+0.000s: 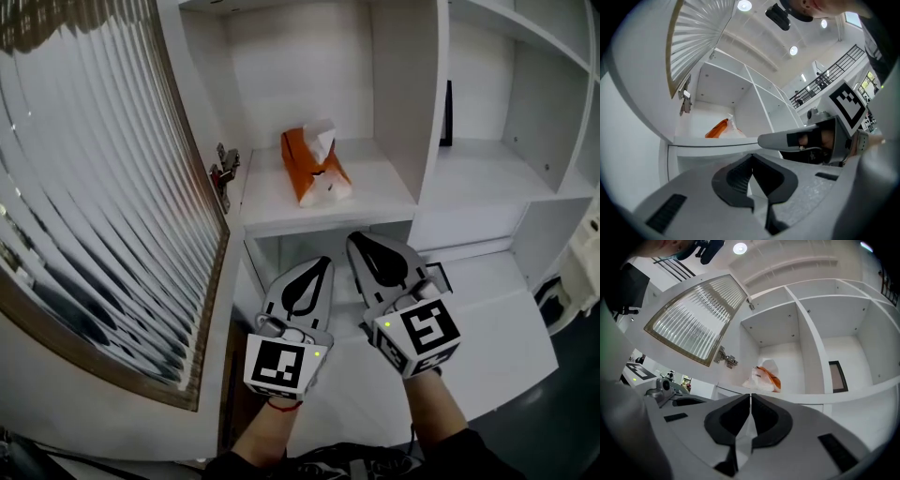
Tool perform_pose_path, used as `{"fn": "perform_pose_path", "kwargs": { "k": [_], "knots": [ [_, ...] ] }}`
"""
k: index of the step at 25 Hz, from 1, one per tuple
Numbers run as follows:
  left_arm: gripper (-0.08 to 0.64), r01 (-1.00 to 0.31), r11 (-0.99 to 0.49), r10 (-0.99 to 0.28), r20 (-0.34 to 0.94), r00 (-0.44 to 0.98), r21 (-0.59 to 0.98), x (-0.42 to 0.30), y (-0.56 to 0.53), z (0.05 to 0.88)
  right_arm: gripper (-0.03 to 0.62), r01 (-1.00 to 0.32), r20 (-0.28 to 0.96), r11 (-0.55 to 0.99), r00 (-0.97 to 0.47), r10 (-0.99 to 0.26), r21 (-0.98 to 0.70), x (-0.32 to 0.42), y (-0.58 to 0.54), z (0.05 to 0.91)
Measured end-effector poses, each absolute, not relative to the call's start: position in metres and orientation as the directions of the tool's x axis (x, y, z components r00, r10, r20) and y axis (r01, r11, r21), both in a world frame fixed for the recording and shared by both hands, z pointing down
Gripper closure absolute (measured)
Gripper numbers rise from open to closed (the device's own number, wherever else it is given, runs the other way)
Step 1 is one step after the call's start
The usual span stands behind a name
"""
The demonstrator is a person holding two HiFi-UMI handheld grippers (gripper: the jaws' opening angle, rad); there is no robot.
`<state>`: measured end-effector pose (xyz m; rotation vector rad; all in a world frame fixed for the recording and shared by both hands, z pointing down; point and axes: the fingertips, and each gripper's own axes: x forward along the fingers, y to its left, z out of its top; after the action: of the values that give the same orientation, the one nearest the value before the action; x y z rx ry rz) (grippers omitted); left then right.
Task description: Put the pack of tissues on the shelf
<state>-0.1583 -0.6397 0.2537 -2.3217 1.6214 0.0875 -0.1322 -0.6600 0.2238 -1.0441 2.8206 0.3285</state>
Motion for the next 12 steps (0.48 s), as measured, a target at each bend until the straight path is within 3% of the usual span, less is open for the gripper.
{"fn": "perform_pose_path", "kwargs": {
  "k": [12],
  "knots": [
    [0.552, -0.942, -0.302, -0.933, -0.157, 0.324, -0.147, -0.145, -0.626, 0.308, 0.588, -0.611, -0.118, 0.781, -0.792, -0.599, 0.134, -0.115, -0.632, 0.295]
  ]
}}
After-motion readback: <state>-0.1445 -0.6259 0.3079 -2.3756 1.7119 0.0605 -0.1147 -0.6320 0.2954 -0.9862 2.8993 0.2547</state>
